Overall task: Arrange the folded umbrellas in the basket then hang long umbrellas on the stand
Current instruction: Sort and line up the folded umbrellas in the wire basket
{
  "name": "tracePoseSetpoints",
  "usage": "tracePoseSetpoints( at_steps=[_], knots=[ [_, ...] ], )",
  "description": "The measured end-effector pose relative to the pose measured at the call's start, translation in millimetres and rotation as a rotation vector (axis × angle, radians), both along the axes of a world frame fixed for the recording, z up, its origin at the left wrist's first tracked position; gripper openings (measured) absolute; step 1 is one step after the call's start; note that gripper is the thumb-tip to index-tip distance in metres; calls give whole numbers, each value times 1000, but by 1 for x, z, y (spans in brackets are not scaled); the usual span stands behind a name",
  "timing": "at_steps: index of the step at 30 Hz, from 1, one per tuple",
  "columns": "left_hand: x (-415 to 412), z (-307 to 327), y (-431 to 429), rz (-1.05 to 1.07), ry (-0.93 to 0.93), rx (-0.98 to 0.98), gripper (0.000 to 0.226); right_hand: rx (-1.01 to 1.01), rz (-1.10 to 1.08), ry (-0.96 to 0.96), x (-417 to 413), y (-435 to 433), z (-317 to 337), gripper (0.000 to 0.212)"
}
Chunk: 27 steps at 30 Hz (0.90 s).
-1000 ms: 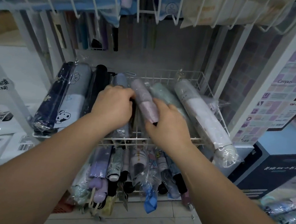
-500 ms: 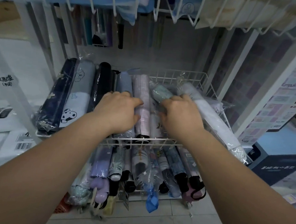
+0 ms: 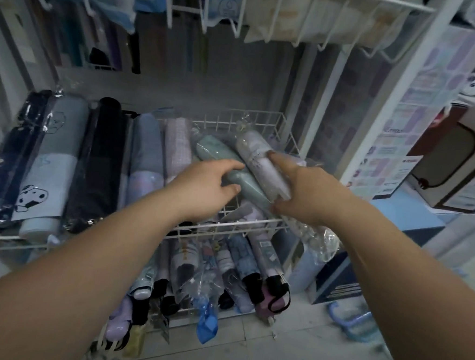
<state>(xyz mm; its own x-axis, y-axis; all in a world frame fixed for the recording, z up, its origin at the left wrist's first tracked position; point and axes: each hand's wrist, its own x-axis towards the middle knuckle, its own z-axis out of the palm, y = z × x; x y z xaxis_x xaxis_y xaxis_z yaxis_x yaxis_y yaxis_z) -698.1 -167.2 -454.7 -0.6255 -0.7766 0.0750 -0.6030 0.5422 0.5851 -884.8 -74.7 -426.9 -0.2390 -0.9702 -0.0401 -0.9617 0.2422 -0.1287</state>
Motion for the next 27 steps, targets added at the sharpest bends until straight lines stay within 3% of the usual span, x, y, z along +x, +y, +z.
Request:
tracePoseSetpoints(
  at_steps=[4,10,13,15,18,22,24,27],
  knots=[
    [-7,-9,6,-11,112,70,48,-156,16,-158,-2,2,-6,89],
    [-7,-7,8,40,596,382,48,-444,-22,-589,29,-13,-2,68],
    [3,4,4,103,816,504,46,-473,-31,-710,61,-36,-3,65],
    [17,12,-5,209,854,476,45,-430,7,-868,83,-52,-5,66],
    [51,18,-23,311,712,322,48,-355,56,-1128,113,-72,-10,58],
    [88,32,-40,398,241,5,52,-298,133,-1115,140,-95,-23,65],
    [96,34,-44,424,28,-138,49,-281,154,-1004,148,-102,-28,63],
    [96,27,-41,403,-193,-349,39,-271,195,-678,147,-103,-31,52]
  ],
)
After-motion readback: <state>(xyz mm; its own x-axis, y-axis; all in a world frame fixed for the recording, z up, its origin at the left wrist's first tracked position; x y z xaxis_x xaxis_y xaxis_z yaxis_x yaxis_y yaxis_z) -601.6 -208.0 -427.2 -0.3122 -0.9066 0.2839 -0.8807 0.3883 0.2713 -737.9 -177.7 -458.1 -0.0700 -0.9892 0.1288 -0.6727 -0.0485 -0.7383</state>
